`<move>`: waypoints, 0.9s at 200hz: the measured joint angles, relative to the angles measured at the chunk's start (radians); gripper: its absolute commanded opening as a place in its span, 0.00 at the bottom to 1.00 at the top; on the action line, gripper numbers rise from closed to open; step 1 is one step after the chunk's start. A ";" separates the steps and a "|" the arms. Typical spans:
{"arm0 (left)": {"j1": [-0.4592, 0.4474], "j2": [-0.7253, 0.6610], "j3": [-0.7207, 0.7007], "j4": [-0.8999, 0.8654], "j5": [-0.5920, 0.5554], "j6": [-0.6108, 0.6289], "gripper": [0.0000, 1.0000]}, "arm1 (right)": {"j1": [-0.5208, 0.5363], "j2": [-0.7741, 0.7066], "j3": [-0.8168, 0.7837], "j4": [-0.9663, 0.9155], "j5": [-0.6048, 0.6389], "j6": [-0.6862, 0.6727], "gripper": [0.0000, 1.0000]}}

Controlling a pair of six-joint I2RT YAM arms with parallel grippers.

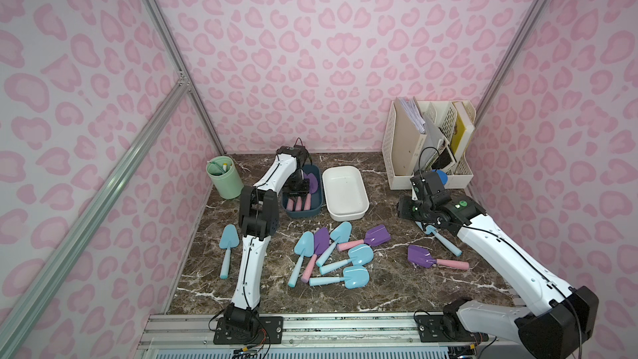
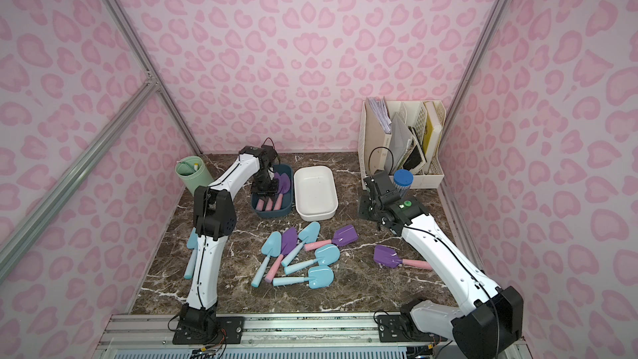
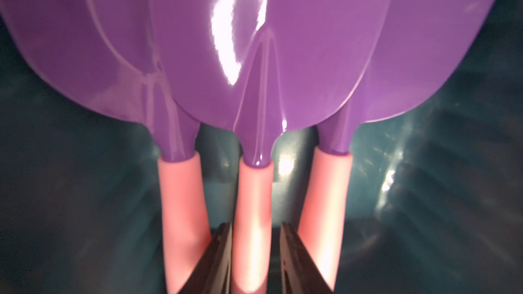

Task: Sort the small shovels by color and place them into the storage box
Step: Place the shovel in the storage box.

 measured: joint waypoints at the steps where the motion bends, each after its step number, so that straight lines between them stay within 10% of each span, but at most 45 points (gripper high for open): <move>1: 0.000 0.000 0.000 0.000 0.000 0.000 0.35 | 0.000 0.000 0.000 0.000 0.000 0.000 0.52; 110: -0.030 -0.243 -0.014 -0.006 0.000 -0.001 0.41 | -0.029 -0.043 0.000 -0.008 0.023 0.001 0.55; 180: -0.053 -0.610 -0.366 0.071 -0.004 -0.039 0.43 | -0.158 -0.135 -0.135 -0.030 0.021 0.057 0.58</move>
